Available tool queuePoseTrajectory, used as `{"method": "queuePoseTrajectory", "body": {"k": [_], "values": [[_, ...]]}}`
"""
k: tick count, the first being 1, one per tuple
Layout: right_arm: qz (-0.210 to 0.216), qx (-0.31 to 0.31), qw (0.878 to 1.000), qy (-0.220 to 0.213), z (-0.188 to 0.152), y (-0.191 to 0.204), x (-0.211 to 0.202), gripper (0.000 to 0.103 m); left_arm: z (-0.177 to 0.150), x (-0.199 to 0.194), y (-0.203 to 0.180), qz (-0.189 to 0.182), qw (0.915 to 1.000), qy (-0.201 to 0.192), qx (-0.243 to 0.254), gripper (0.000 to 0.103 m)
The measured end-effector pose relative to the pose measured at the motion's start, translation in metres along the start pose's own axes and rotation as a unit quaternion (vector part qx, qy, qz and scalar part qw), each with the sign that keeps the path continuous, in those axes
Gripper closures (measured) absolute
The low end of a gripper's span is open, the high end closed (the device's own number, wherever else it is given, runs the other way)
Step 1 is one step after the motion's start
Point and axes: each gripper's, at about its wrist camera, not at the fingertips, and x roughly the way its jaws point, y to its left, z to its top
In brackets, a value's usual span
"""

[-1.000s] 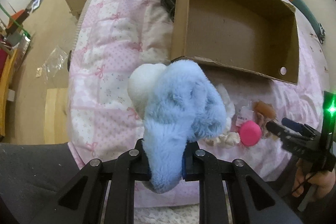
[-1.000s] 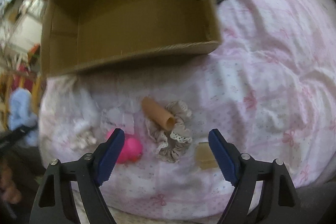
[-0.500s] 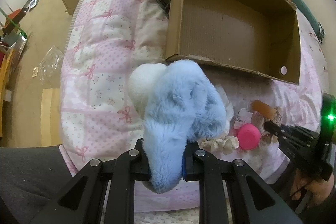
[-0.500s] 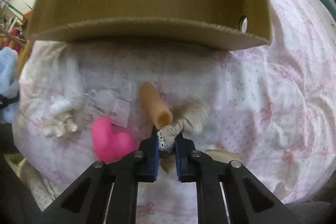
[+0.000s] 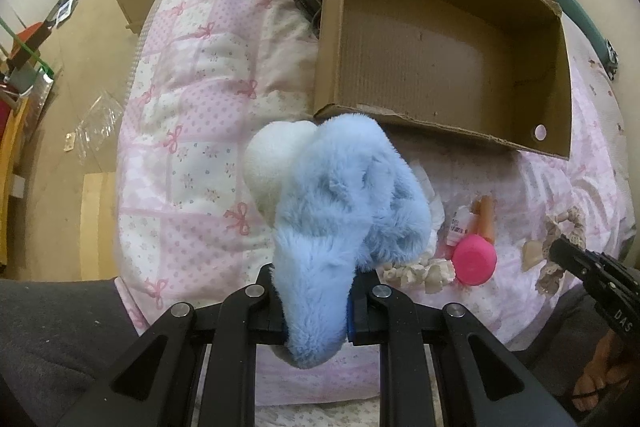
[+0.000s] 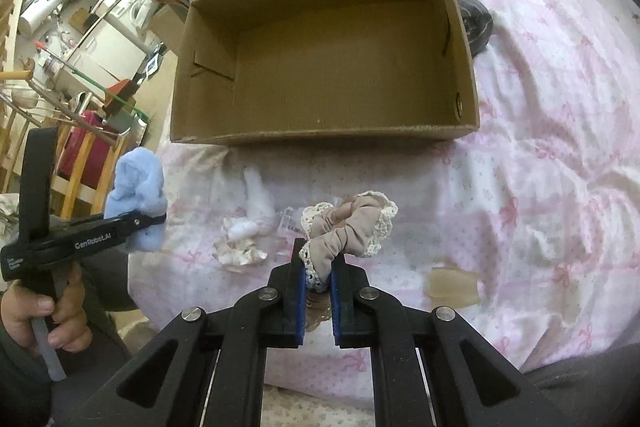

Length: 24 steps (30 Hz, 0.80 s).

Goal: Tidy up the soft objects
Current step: 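Carry both items over the box and open both tools to drop them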

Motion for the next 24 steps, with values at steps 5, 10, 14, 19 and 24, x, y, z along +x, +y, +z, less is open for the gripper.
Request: {"method": "queuePoseTrajectory", "body": {"k": [5,10,14,19,24], "values": [[0.012,0.005,1.000,-0.011,0.001,-0.004,-0.007,0.092,-0.002,-0.002,0.002,0.015,0.9999,-0.008,-0.003,0.086],[0.024,0.003,0.999,-0.026,0.003,-0.001,-0.003,0.092,-0.003,-0.008,0.004,0.028,0.9992,-0.026,-0.010,0.086],[0.036,0.004,0.998,-0.044,0.004,-0.002,-0.010,0.092,0.000,-0.018,0.002,0.030,0.9982,-0.050,-0.014,0.086],[0.052,-0.003,0.995,-0.085,0.010,-0.001,-0.027,0.092,0.015,-0.044,-0.005,0.016,0.9944,-0.102,-0.018,0.086],[0.051,-0.009,0.991,-0.125,0.031,-0.002,-0.043,0.092,0.043,-0.060,-0.021,0.022,0.9888,-0.148,0.004,0.085]]}}
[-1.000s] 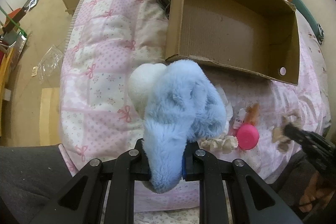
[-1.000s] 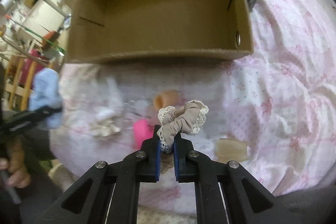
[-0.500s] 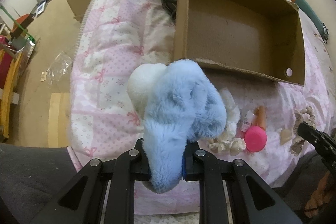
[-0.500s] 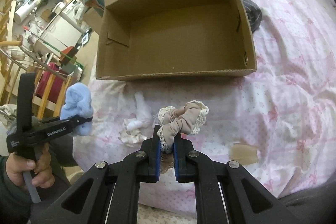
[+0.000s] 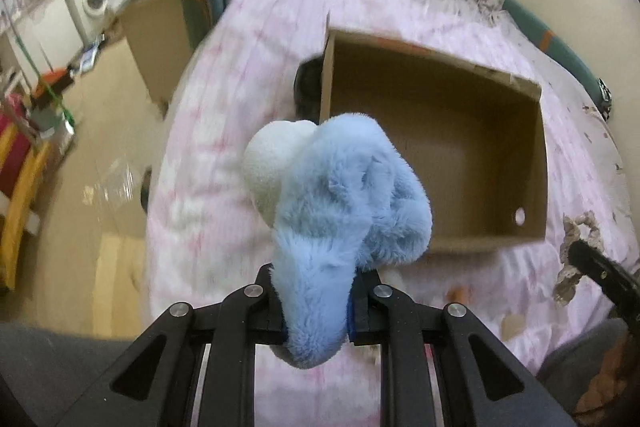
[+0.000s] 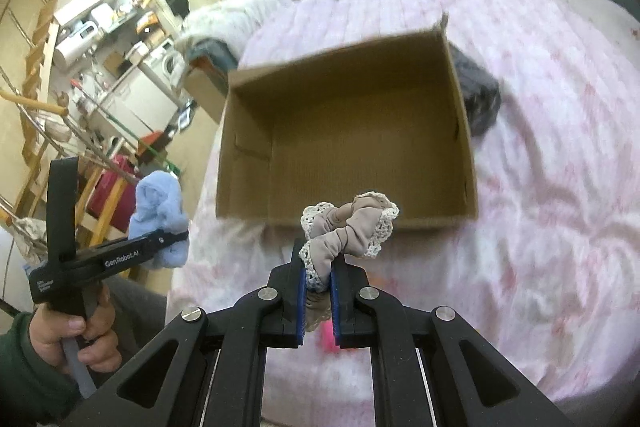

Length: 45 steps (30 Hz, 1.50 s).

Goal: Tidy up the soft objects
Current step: 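Carry both items over the box and open both tools to drop them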

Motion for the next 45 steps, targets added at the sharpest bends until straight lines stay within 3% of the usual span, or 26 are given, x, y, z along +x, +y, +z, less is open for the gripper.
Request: {"method": "queuePoseTrajectory", "body": {"k": [8,13,18,33,42,44,45], "values": [[-0.003,-0.019,0.999,-0.044,0.047,-0.004,0.010,0.092,0.042,0.021,-0.029,-0.017,0.9978,-0.029,0.057,0.085],[-0.009,-0.003,0.999,-0.051,0.058,-0.021,0.033,0.092,0.041,0.049,-0.037,-0.027,0.9966,-0.030,0.072,0.085],[-0.029,0.020,0.999,-0.024,0.047,-0.038,0.055,0.092,0.033,0.067,-0.036,-0.030,0.9968,-0.012,0.073,0.085],[-0.047,-0.021,0.999,0.012,0.042,-0.023,0.083,0.092,0.030,0.080,-0.032,-0.032,0.9984,0.015,0.043,0.083],[-0.048,-0.024,0.998,0.015,0.041,-0.021,0.086,0.092,0.026,0.081,-0.034,-0.043,0.9976,0.018,0.052,0.075],[-0.049,-0.023,0.998,0.015,0.042,-0.021,0.086,0.091,0.026,0.080,-0.035,-0.043,0.9975,0.017,0.053,0.068],[-0.050,-0.021,0.998,0.015,0.041,-0.022,0.086,0.091,0.025,0.080,-0.035,-0.045,0.9975,0.014,0.052,0.059]]}}
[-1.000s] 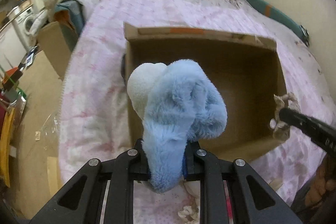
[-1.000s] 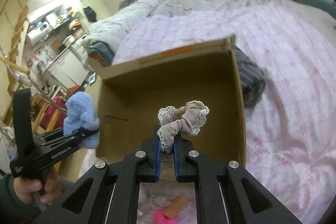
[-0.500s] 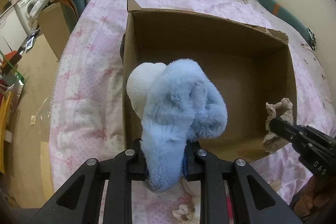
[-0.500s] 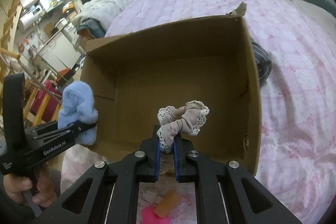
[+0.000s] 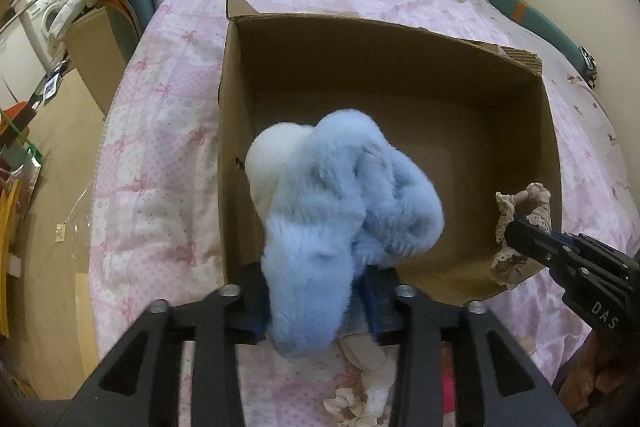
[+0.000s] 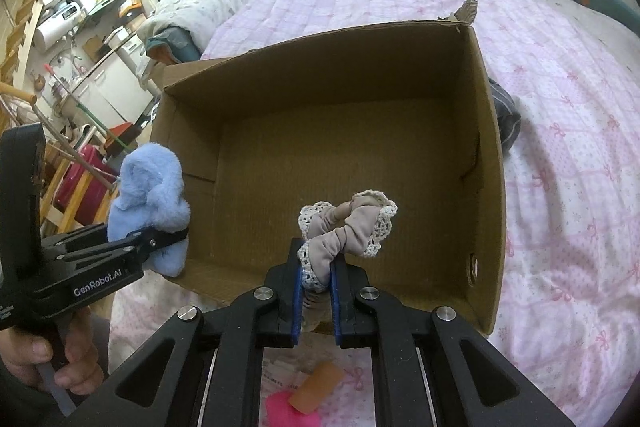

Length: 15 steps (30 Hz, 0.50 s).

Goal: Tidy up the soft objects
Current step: 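Carry both items over the box and open both tools to drop them, then withdraw both tools from the box toward the remaining items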

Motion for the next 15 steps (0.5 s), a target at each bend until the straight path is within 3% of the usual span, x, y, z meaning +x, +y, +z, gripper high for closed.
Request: {"method": "queuePoseTrajectory", "body": {"k": [1,6,8,10,11,15], "values": [[0.001,0.004,1.000,-0.001,0.000,-0.001,0.000,0.091,0.000,-0.001,0.001,0.001,1.0000,-0.004,-0.001,0.050],[0.003,0.012,1.000,-0.006,0.000,-0.003,-0.003,0.087,0.001,-0.009,0.001,0.005,0.9995,-0.030,0.001,0.037],[0.007,0.018,1.000,-0.005,0.000,-0.007,-0.003,0.071,0.002,-0.009,0.000,0.008,0.9995,-0.030,0.003,0.037],[0.009,0.032,0.999,-0.010,0.000,-0.011,-0.005,0.015,0.002,-0.008,-0.001,0.010,0.9995,-0.028,0.005,0.037],[0.009,0.039,0.999,-0.019,0.000,-0.013,-0.008,0.010,0.002,-0.008,-0.001,0.011,0.9995,-0.027,0.007,0.037],[0.004,0.046,0.998,-0.036,0.003,-0.017,-0.013,0.010,0.002,-0.009,-0.001,0.012,0.9995,-0.027,0.009,0.037]]}}
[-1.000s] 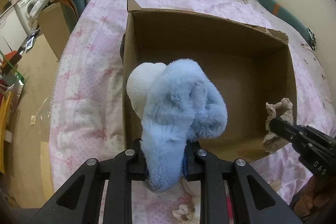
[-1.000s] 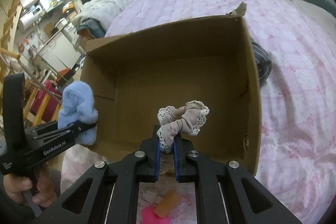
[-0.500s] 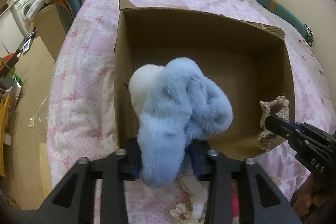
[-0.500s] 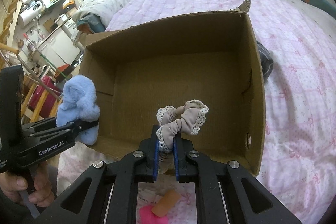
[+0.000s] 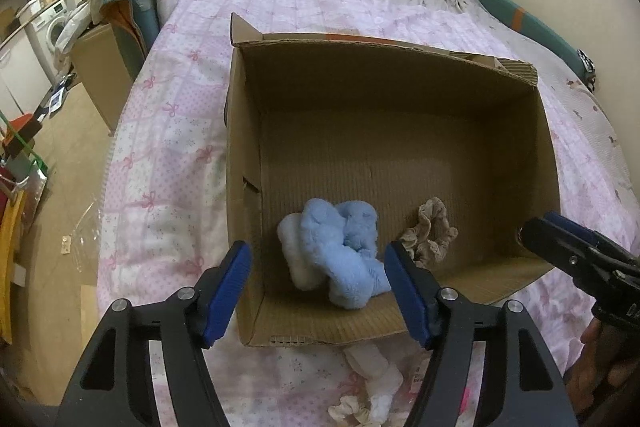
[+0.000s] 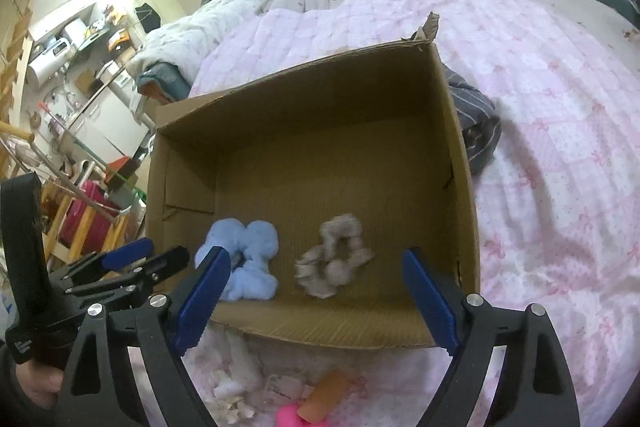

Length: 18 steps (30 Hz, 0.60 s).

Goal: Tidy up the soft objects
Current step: 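Withdraw both tools from the box toward the remaining items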

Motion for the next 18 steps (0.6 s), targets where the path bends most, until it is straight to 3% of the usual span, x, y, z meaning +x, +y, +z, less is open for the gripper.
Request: {"method": "queuePoseTrajectory", "body": {"k": [18], "values": [[-0.012,-0.003,1.000,-0.007,-0.002,0.002,-0.009,0.010,-0.006,-0.020,0.007,0.004,0.9999,-0.012,-0.009,0.037]]}}
